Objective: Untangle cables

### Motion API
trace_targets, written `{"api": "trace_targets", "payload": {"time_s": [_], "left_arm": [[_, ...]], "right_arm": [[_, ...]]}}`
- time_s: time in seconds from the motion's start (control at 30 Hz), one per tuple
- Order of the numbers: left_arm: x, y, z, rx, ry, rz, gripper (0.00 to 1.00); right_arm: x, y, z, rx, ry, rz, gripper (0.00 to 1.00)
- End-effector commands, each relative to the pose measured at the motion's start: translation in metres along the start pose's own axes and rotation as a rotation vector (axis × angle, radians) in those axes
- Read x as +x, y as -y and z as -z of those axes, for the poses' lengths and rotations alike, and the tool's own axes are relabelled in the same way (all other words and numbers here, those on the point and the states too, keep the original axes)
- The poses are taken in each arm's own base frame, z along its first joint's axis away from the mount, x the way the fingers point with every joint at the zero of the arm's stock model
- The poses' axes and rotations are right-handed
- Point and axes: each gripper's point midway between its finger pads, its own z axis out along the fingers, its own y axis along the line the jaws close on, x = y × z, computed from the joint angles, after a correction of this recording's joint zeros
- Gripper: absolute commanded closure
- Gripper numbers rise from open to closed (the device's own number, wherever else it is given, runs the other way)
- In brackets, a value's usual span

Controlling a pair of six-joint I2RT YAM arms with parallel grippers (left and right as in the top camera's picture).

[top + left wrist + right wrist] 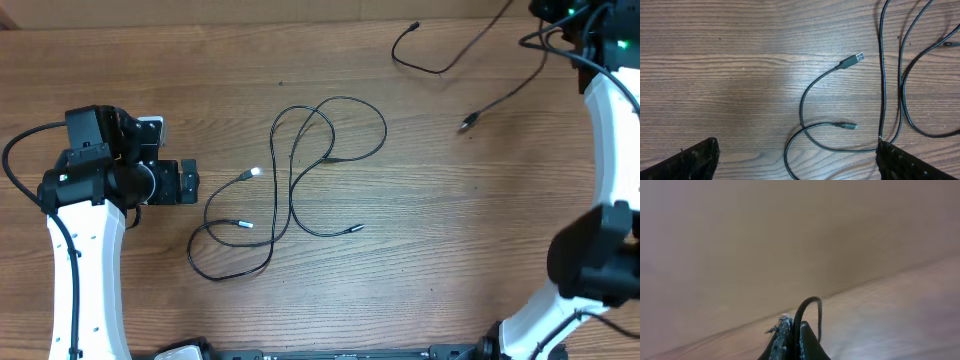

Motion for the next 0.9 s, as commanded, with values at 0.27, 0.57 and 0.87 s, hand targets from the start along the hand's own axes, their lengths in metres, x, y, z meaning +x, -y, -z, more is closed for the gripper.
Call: {"api": "trace_targets", "payload": {"time_s": [0.27, 0.57, 0.87], "left_arm": [[-0.005, -0.003, 0.006, -0.007, 0.024, -0.009, 0.00], [-0.005, -0.003, 0.006, -0.007, 0.024, -0.009, 0.00], [-0.005, -0.003, 0.006, -0.007, 0.024, -0.009, 0.00]], "right_arm": [[0.048, 0.187, -0.048, 0.265, -0.061, -0.269, 0.96], [0.055, 0.301, -0.012, 0.418, -0.031, -0.385, 0.96], [0.066, 0.354, 0.022, 0.503, -0.043, -0.462, 0.00]]}}
